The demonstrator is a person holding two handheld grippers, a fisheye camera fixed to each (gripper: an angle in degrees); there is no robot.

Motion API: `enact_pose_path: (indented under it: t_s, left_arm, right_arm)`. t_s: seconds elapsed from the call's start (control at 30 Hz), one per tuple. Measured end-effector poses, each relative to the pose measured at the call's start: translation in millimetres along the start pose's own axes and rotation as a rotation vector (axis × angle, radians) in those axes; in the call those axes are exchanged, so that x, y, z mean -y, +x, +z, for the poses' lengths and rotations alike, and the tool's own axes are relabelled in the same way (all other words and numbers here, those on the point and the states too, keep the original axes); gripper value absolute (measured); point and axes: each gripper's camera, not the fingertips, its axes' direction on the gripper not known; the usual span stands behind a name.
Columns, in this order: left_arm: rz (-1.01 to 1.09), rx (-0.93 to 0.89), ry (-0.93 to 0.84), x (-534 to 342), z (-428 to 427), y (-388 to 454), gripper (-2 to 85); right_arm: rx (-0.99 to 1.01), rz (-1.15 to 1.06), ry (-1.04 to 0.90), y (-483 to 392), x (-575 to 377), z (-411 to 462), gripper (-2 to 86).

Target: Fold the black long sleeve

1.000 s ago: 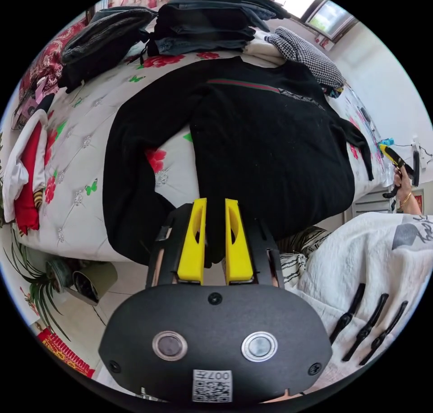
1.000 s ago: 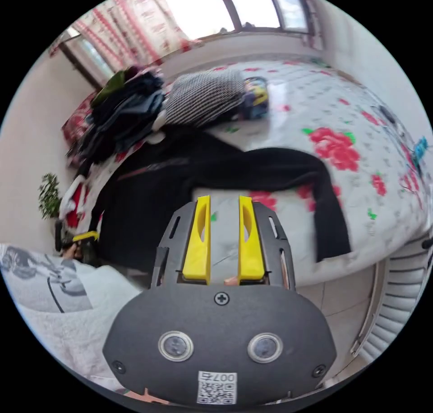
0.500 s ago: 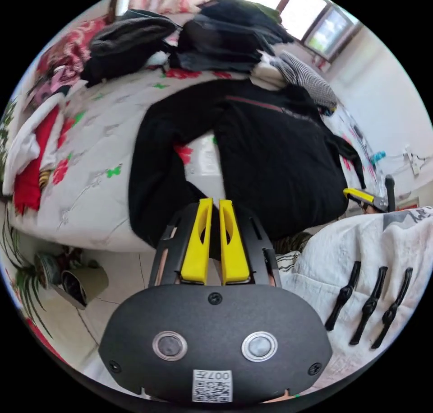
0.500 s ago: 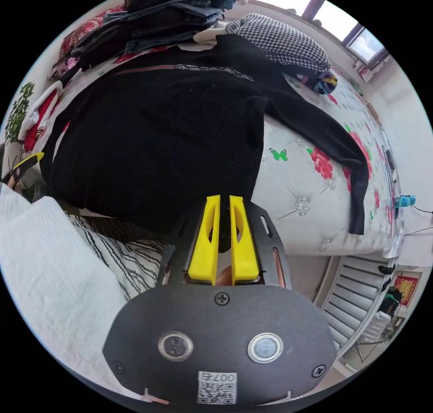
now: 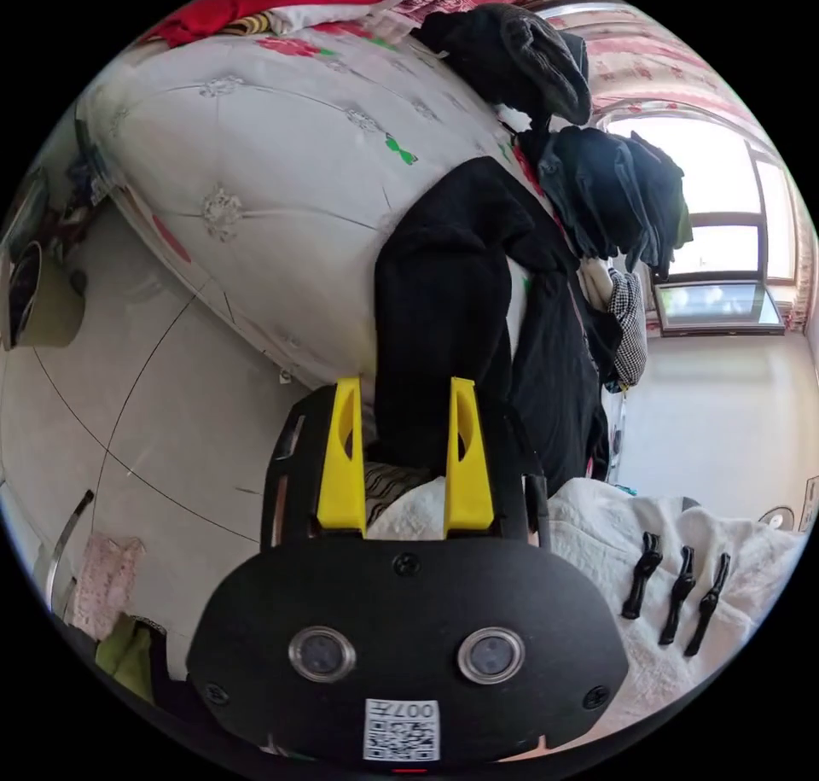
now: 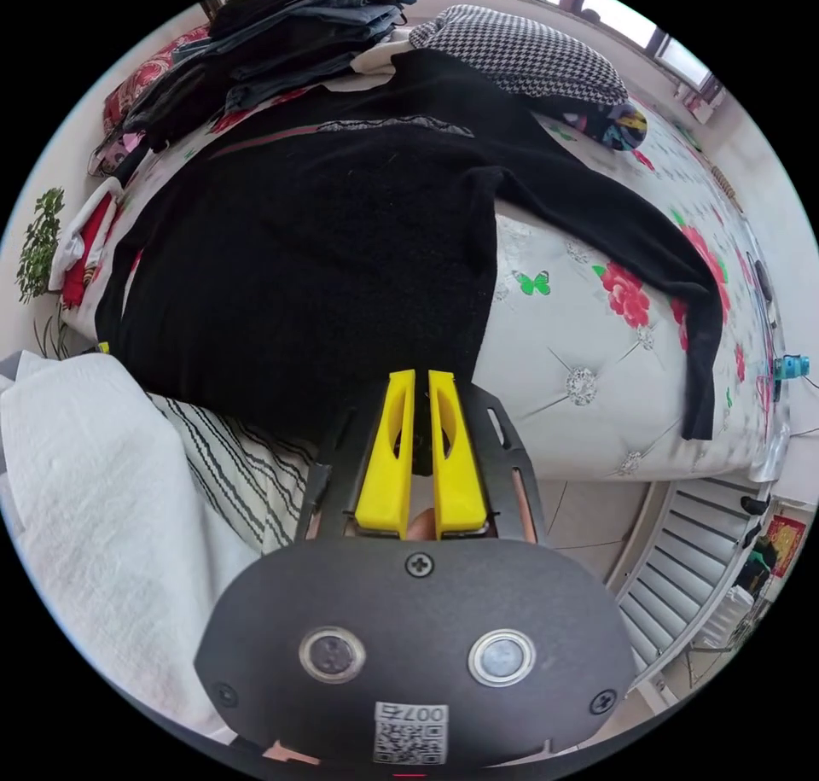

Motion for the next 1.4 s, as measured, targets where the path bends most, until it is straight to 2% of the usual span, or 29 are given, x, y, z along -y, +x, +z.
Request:
enact_pose_path:
  t_s: [0.07,0.13,0.23,0.27,0.43,0.5,0.57,0.63,0.67,0.73,0.8,1.0,1.1,1.2,1.27,1.3,1.4]
  left_arm:
    - [-0.018,0.0,-0.036,6.8,-2.2,-0.2,10.8]
    - [-0.064,0.036,-0.042,9.1,-23.0,4.0,3.2]
    - [0.052,0.069,0.141,24.7,-89.4,31.7,2.5]
    - [0.087,0.11,0.184,29.7,-104.6,40.7,2.4]
    - [0.436,0.552,0.541,50.1,-202.1,125.5,3.6]
    - [0.464,0.623,0.612,43.9,-203.8,121.5,4.6]
    - [0.389,0.654,0.569,46.6,-188.2,90.7,5.6]
    - [0.093,0.573,0.37,55.2,-164.7,15.8,6.4]
    - [0.029,0.538,0.341,52.1,-161.7,-2.0,6.4]
    - [-0.155,0.359,0.35,23.4,-165.7,-55.8,6.5]
    - [-0.236,0.261,0.381,4.4,-175.0,-80.7,6.4]
    - [-0.362,0.025,0.48,5.3,-207.6,-136.2,11.0]
    - [-0.512,-0.146,0.435,18.4,-192.8,-185.5,13.2]
    - [-0.621,-0.259,0.411,22.5,-182.2,-219.3,11.1]
    - [-0.62,-0.223,0.401,23.6,-193.6,-224.4,6.7]
    - [-0.617,-0.173,0.431,18.4,-209.5,-223.7,3.7]
    - [-0.554,-0.399,0.649,3.6,-249.9,-225.4,0.2]
  right_arm:
    - [-0.019,-0.01,-0.013,0.5,1.7,-2.4,0.3]
    - [-0.016,-0.001,-0.015,3.9,2.1,-4.5,0.3]
    - [0.018,0.033,-0.008,14.8,1.3,-8.3,0.3]
    - [0.032,0.045,-0.004,19.1,0.6,-9.8,0.4]
    - [0.057,0.058,-0.007,29.8,0.7,-14.7,0.4]
    - [0.067,0.078,-0.002,33.5,-0.3,-16.4,0.4]
    - [0.082,0.113,0.022,38.1,-4.5,-18.6,0.4]
    - [0.09,0.132,0.04,40.8,-7.8,-20.0,0.4]
    - [0.093,0.138,0.044,42.0,-8.6,-21.0,0.4]
    - [0.095,0.146,0.039,43.4,-7.9,-22.5,0.4]
    - [0.092,0.154,0.034,43.9,-7.0,-23.8,0.4]
    - [0.07,0.146,0.029,41.0,-6.8,-27.7,0.5]
    - [0.069,0.162,0.022,40.5,-6.0,-29.6,0.5]
    - [0.059,0.174,0.02,38.9,-6.5,-31.3,0.5]
    - [0.05,0.17,0.013,37.2,-6.3,-32.5,0.5]
    - [0.049,0.17,0.012,37.1,-6.3,-32.9,0.5]
    - [0.058,0.188,0.002,38.4,-6.2,-34.6,0.5]
